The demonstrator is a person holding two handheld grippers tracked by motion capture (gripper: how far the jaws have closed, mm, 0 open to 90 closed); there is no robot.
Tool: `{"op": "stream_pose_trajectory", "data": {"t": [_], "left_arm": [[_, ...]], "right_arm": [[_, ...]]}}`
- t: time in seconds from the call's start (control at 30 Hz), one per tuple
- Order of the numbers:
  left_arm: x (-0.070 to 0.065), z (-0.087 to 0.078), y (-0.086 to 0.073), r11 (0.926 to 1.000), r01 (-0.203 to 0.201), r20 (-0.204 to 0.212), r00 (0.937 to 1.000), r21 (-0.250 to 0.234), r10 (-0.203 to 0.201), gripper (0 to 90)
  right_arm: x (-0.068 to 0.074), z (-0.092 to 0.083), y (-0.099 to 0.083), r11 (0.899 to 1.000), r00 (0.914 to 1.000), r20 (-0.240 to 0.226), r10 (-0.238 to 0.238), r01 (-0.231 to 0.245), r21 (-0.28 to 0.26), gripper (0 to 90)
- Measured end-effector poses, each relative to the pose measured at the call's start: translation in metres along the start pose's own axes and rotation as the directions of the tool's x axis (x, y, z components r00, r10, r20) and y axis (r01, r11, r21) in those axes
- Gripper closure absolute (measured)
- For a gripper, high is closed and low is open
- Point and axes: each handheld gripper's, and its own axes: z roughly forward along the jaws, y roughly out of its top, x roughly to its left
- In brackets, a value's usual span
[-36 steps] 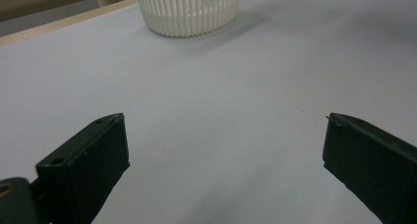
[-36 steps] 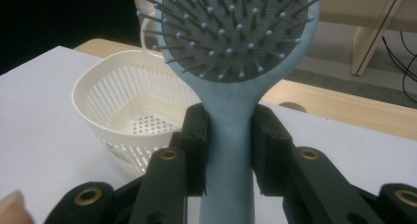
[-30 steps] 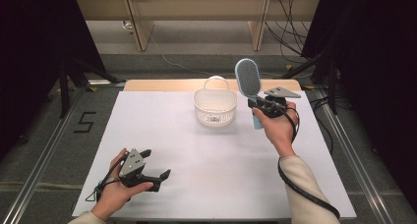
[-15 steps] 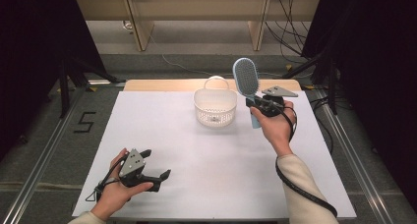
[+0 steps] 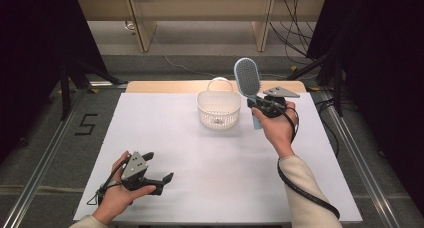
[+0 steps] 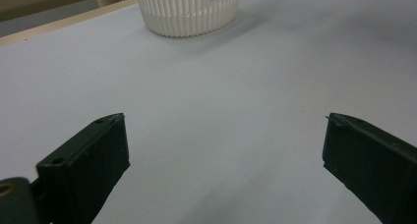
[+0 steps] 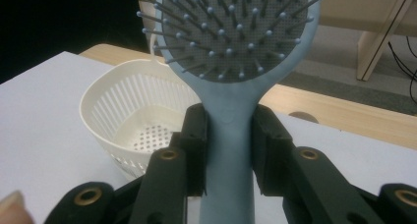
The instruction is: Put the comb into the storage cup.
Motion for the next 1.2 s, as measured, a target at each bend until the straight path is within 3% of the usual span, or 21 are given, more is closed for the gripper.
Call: {"op": "stream_pose_trajectory", "data": {"t": [1.2], "left_arm": [[0.0,0.0001,0.0,1.0,0.0,0.001,1.0,0.0,0.0,3.3]], "right_arm": [[0.006,0.0094,0.0054,1.0,0.9999,-0.012,-0.003,0.003,-0.013,70.9]]}}
